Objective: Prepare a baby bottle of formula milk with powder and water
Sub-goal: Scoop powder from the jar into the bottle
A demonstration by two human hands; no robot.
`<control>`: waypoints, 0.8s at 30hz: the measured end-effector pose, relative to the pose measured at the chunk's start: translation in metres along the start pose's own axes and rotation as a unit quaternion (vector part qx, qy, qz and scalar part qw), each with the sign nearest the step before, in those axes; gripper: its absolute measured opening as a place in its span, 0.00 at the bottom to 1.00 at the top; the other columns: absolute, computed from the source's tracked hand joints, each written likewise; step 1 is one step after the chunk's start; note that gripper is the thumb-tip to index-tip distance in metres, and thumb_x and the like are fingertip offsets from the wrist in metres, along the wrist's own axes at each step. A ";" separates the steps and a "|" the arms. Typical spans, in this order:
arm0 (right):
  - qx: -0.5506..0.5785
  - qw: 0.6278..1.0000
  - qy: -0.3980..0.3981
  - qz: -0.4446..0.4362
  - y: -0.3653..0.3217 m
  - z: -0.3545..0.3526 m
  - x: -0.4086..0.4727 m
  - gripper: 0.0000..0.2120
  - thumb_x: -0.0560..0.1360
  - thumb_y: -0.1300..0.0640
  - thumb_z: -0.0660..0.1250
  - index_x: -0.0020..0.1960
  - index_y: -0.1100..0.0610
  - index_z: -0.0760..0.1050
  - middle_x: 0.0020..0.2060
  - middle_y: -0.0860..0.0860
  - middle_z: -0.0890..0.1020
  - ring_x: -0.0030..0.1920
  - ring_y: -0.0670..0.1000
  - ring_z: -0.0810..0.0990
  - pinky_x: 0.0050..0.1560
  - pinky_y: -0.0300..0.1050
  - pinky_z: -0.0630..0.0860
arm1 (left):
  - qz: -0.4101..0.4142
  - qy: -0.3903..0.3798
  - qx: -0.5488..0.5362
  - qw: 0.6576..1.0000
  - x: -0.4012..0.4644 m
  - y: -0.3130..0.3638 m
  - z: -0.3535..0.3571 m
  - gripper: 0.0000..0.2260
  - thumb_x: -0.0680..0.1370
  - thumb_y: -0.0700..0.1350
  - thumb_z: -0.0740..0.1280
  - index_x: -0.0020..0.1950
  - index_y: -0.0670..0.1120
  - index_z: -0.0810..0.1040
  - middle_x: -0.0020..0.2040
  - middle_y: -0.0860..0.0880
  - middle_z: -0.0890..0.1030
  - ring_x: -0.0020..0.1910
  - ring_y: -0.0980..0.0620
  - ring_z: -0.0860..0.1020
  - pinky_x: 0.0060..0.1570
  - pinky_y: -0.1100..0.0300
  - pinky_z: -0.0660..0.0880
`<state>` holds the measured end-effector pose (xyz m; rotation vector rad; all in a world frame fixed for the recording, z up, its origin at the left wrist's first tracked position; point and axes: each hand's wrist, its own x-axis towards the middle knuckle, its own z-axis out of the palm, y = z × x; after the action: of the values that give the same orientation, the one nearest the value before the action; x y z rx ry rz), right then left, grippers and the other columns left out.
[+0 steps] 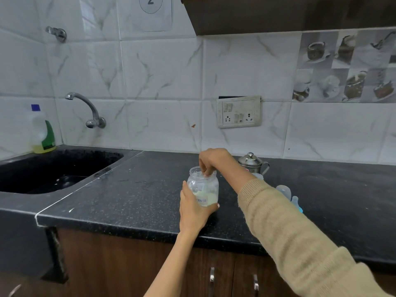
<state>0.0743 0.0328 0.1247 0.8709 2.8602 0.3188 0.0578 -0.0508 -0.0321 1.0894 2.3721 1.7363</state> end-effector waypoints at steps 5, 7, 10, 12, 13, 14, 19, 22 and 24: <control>-0.030 0.999 0.006 0.007 -0.004 -0.005 -0.004 0.13 0.76 0.46 0.66 0.57 0.51 0.73 0.44 0.46 0.75 0.49 0.50 0.73 0.46 0.43 0.67 | -0.001 -0.001 0.006 1.000 0.000 0.001 0.000 0.51 0.59 0.54 0.79 0.74 0.46 0.54 0.69 0.46 0.66 0.67 0.46 0.69 0.63 0.45 0.71; -0.036 0.999 0.010 0.004 -0.006 -0.003 -0.005 0.08 0.77 0.48 0.64 0.52 0.51 0.71 0.40 0.46 0.75 0.48 0.49 0.74 0.40 0.41 0.66 | -0.001 -0.001 0.000 1.000 -0.001 0.002 -0.001 0.50 0.59 0.54 0.79 0.74 0.47 0.54 0.68 0.46 0.67 0.66 0.45 0.70 0.62 0.44 0.72; -0.031 0.999 0.020 -0.014 -0.009 0.001 -0.006 0.08 0.77 0.55 0.65 0.56 0.53 0.75 0.46 0.48 0.77 0.48 0.50 0.73 0.45 0.42 0.68 | 0.000 -0.002 -0.009 1.000 -0.001 0.001 -0.001 0.50 0.60 0.53 0.79 0.73 0.47 0.55 0.68 0.46 0.67 0.65 0.45 0.70 0.62 0.44 0.72; -0.022 0.999 0.043 -0.026 -0.011 0.002 -0.008 0.12 0.75 0.59 0.67 0.58 0.55 0.77 0.54 0.51 0.79 0.47 0.51 0.74 0.47 0.43 0.70 | 0.005 0.000 -0.014 1.000 -0.001 0.000 -0.001 0.49 0.59 0.53 0.79 0.73 0.47 0.56 0.67 0.46 0.68 0.64 0.46 0.71 0.61 0.46 0.73; -0.015 0.998 0.055 -0.032 -0.011 0.003 -0.008 0.12 0.74 0.61 0.68 0.58 0.56 0.77 0.55 0.52 0.79 0.48 0.52 0.76 0.47 0.44 0.71 | 0.008 0.001 -0.015 1.000 -0.001 0.000 -0.001 0.48 0.59 0.53 0.79 0.72 0.47 0.57 0.66 0.46 0.69 0.63 0.46 0.71 0.61 0.46 0.73; -0.008 0.997 0.063 -0.035 -0.012 0.004 -0.008 0.12 0.74 0.62 0.68 0.57 0.56 0.78 0.56 0.53 0.79 0.49 0.52 0.77 0.48 0.45 0.73 | 0.010 0.002 -0.018 1.000 -0.001 0.000 -0.001 0.48 0.59 0.52 0.79 0.72 0.48 0.57 0.66 0.46 0.69 0.63 0.46 0.71 0.60 0.46 0.73; 0.057 0.993 0.086 -0.050 -0.014 0.010 -0.004 0.12 0.74 0.64 0.66 0.57 0.58 0.78 0.58 0.55 0.79 0.55 0.55 0.79 0.53 0.47 0.76 | 0.013 0.004 -0.029 0.999 0.000 -0.001 -0.001 0.47 0.60 0.51 0.79 0.72 0.48 0.57 0.66 0.46 0.69 0.63 0.46 0.71 0.61 0.46 0.72; 0.115 0.989 0.084 -0.050 -0.013 0.013 -0.002 0.14 0.75 0.62 0.66 0.60 0.58 0.78 0.60 0.54 0.79 0.57 0.55 0.79 0.53 0.46 0.76 | 0.012 0.001 -0.026 1.000 0.000 -0.002 -0.001 0.48 0.61 0.51 0.79 0.73 0.48 0.55 0.67 0.46 0.68 0.64 0.46 0.70 0.62 0.46 0.72; 0.153 0.985 0.069 -0.043 -0.011 0.014 0.000 0.14 0.75 0.61 0.66 0.60 0.59 0.79 0.59 0.54 0.80 0.56 0.55 0.80 0.54 0.47 0.77 | 0.009 -0.002 -0.022 1.000 0.000 -0.003 0.000 0.50 0.61 0.51 0.79 0.74 0.48 0.54 0.68 0.46 0.67 0.66 0.46 0.69 0.63 0.46 0.71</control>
<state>0.0711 0.0258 0.1082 0.7959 3.1180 -0.0784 0.0560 -0.0514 -0.0342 1.1098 2.3177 1.7806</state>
